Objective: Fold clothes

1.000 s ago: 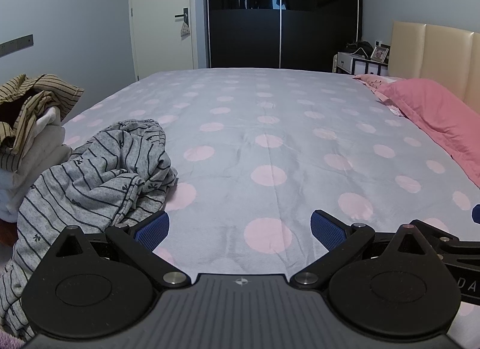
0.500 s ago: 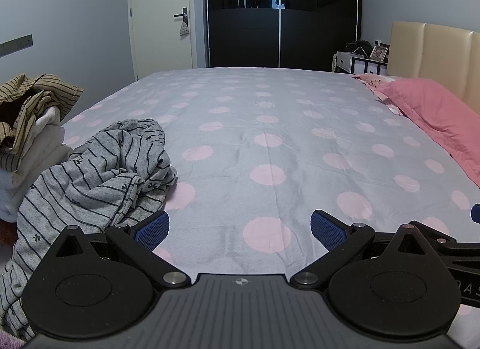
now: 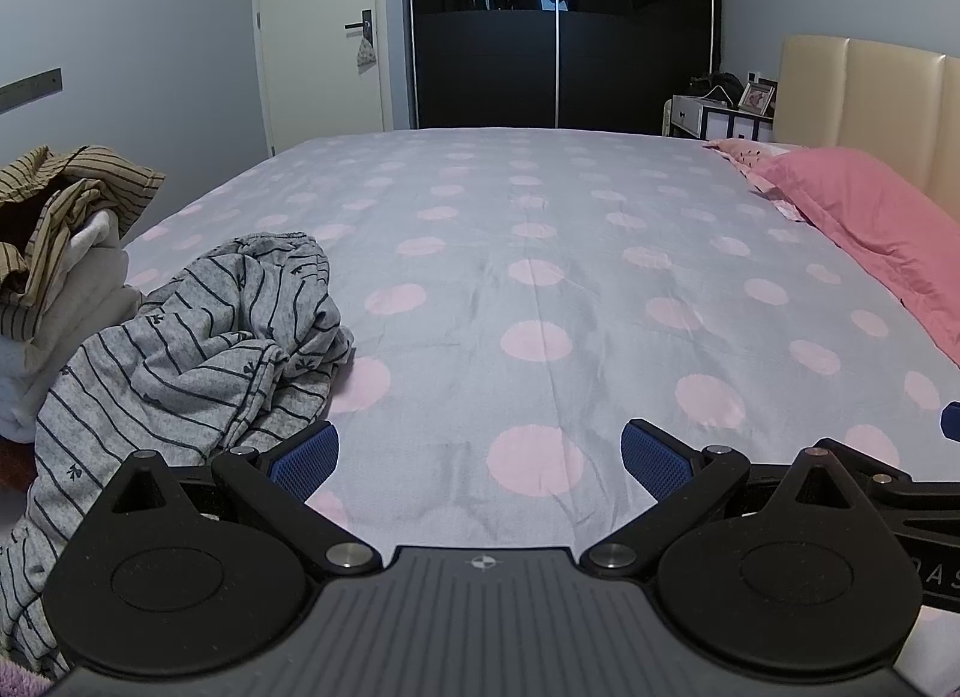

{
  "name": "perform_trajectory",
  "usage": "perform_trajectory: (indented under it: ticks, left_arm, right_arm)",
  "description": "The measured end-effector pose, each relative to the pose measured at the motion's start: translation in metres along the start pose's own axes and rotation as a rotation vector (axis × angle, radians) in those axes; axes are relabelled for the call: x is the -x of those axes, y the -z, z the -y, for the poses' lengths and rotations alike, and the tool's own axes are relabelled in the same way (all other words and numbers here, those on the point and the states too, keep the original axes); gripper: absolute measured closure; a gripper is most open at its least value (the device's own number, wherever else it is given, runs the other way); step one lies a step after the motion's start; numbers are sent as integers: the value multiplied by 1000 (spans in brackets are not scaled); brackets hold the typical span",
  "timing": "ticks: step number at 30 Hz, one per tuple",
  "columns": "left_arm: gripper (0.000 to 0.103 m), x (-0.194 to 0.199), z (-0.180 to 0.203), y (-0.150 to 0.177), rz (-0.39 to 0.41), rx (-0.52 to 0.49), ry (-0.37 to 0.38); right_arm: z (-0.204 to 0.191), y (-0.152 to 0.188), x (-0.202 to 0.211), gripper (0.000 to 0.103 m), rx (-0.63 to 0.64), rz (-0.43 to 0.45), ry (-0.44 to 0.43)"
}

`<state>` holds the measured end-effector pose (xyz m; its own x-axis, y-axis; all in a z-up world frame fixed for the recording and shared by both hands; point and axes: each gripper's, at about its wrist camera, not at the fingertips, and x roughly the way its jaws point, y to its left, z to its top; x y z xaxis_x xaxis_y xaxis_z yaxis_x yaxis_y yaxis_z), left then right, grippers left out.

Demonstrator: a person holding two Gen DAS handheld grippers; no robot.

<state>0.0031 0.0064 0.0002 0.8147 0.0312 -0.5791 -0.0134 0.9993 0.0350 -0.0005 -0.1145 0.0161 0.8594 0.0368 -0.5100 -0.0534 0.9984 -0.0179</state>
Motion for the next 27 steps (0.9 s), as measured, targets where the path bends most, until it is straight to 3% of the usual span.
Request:
perform_trajectory:
  ticks: [11,16,21,24,27]
  left_arm:
    - [0,-10,-6,6,-31,-33,-22]
    - [2,-29,-25,13,-71,-23,-74]
    - [9,-56,-52,21,-109,-67,-206]
    - [23,-77,-70,22,-114,-103,-304]
    - [24,-100,-91,19,-112,-118,-369]
  right_arm:
    - [-1,4,-3,1,13,-7,3]
    - [2,10,-16,1,20,-33,9]
    - [8,20,-37,0,28,-78,13]
    - [14,26,-49,1,7,-105,8]
    - [18,30,-59,0,-22,-122,1]
